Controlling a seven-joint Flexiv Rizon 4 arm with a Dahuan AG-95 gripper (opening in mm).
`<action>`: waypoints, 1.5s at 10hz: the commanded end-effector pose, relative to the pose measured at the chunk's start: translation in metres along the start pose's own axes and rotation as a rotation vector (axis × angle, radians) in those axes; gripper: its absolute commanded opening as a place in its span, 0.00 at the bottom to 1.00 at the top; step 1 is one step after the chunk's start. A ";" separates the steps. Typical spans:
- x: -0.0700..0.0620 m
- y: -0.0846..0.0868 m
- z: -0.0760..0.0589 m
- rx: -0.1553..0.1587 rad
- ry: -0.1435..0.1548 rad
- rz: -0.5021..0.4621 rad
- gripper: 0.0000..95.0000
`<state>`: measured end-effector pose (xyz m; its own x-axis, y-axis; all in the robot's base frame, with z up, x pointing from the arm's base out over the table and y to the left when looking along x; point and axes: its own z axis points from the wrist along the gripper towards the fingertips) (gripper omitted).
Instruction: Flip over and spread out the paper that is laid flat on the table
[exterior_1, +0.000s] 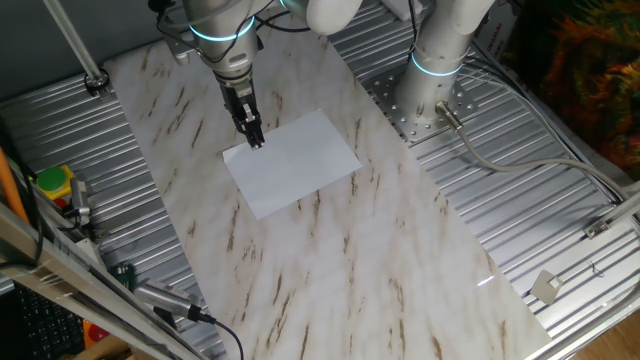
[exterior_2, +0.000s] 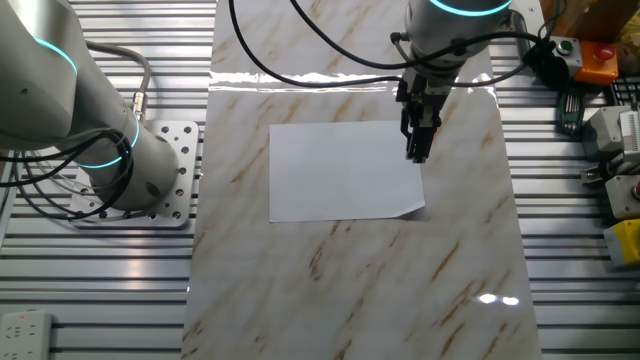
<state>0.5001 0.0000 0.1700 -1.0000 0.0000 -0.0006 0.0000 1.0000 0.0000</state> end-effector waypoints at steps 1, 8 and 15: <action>0.000 0.000 0.000 0.028 -0.061 -0.181 0.00; 0.001 0.001 -0.003 0.009 -0.057 -0.153 0.00; 0.002 0.002 -0.005 0.017 -0.050 -0.149 0.00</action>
<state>0.4982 0.0022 0.1746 -0.9880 -0.1465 -0.0489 -0.1455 0.9891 -0.0228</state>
